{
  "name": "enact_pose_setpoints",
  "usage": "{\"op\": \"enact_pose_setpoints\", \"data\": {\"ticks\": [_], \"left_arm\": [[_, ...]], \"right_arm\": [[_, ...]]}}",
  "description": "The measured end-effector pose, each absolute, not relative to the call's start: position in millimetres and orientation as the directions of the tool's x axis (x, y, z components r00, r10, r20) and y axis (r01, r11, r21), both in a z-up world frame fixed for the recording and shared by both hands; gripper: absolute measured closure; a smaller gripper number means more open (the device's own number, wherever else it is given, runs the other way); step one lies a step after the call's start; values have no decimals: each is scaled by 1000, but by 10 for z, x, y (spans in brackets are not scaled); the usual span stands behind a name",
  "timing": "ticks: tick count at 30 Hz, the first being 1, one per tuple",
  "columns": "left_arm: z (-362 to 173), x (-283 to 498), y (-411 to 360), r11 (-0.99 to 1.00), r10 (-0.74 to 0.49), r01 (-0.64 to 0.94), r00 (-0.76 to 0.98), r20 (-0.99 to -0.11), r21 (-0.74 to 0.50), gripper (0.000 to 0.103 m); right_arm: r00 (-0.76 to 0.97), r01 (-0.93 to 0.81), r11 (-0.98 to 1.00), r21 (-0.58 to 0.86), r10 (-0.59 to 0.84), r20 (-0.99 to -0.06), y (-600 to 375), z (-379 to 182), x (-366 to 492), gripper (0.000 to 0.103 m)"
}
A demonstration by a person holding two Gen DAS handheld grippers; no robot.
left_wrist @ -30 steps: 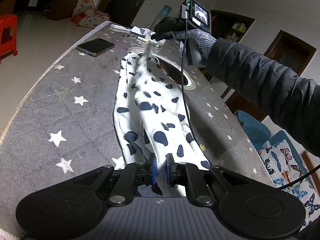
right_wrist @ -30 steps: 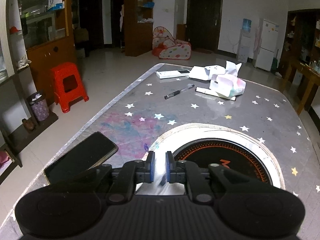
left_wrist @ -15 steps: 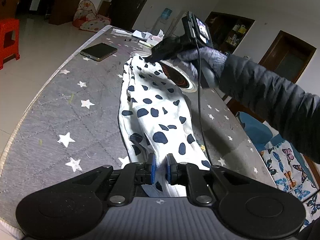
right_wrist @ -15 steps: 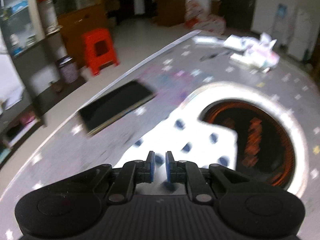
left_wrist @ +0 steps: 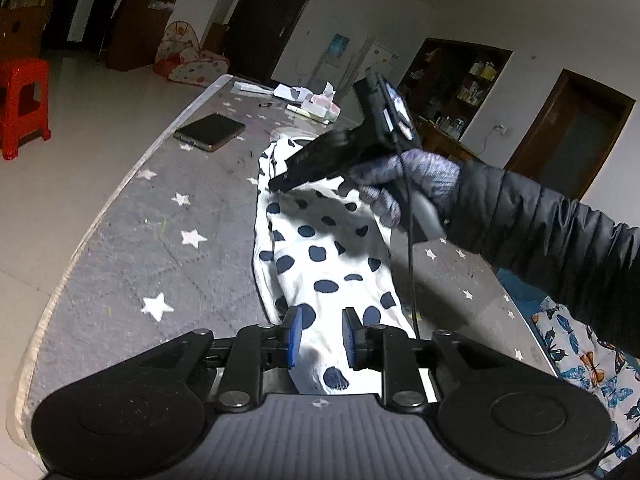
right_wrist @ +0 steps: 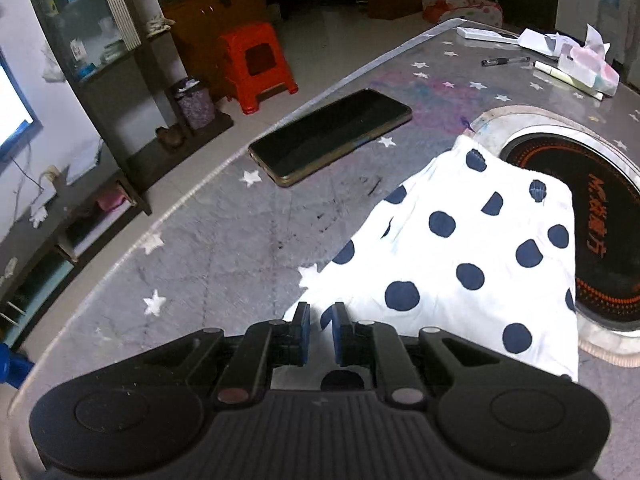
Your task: Fold clothes
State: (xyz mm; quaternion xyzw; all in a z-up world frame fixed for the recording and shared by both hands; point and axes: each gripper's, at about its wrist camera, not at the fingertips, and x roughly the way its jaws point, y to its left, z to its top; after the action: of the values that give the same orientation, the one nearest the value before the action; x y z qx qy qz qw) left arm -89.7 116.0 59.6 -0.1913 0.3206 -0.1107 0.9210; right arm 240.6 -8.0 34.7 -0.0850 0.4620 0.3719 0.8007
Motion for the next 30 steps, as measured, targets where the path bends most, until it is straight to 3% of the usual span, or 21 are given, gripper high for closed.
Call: {"op": "enact_pose_setpoints", "data": {"ticks": [2, 6, 11, 16, 25, 30], "left_arm": [[610, -867, 1157, 905, -324, 83, 772, -547, -418, 78], [636, -738, 1128, 910, -322, 95, 775, -544, -403, 78], [674, -498, 1063, 916, -322, 112, 778, -539, -386, 78], [672, -232, 1015, 919, -323, 117, 771, -549, -376, 78], [604, 317, 858, 924, -334, 131, 738, -587, -360, 78], [439, 595, 715, 935, -318, 118, 699, -641, -335, 78]], "right_arm": [[290, -674, 705, 220, 527, -799, -68, 327, 2390, 102], [276, -674, 697, 246, 546, -791, -44, 287, 2358, 102], [278, -684, 674, 281, 596, -753, -124, 393, 2302, 93], [338, -692, 679, 244, 604, -722, -527, 729, 2241, 92], [416, -580, 797, 170, 469, -779, -1684, 690, 2183, 92], [376, -567, 792, 225, 492, -785, -2038, 441, 2032, 91]]}}
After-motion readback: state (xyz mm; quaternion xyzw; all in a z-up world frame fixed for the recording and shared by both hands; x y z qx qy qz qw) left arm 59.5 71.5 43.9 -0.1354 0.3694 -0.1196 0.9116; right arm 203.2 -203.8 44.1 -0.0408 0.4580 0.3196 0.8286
